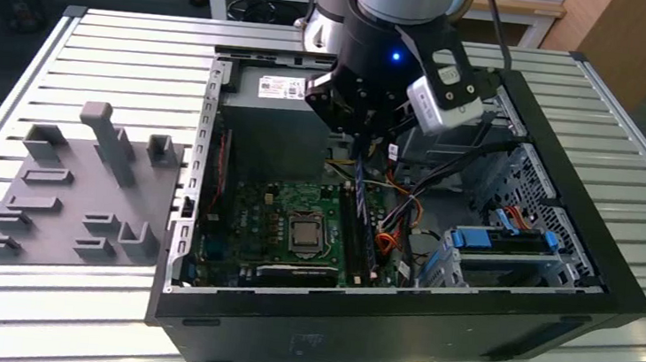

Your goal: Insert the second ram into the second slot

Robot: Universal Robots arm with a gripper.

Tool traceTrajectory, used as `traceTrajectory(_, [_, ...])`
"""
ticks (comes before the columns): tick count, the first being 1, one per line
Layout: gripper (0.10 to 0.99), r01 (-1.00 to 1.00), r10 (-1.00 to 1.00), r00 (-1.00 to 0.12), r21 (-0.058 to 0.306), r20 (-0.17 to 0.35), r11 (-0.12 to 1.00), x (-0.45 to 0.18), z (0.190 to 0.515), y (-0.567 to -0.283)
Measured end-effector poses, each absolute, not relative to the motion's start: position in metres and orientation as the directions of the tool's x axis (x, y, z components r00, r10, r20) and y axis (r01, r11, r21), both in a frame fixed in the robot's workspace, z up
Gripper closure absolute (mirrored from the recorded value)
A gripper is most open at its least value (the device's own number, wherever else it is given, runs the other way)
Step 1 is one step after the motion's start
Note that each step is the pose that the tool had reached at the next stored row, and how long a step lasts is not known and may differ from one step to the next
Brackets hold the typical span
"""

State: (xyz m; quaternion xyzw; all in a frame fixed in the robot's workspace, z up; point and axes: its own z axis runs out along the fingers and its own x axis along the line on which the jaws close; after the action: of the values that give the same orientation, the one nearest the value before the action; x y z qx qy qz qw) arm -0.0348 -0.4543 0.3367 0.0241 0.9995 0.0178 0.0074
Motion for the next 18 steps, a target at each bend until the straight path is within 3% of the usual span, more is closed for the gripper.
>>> traceTrajectory(18, [0.949, 0.048, 0.049, -0.999, 0.036, -0.013, 0.998, -0.0348, 0.3309, -0.4543])
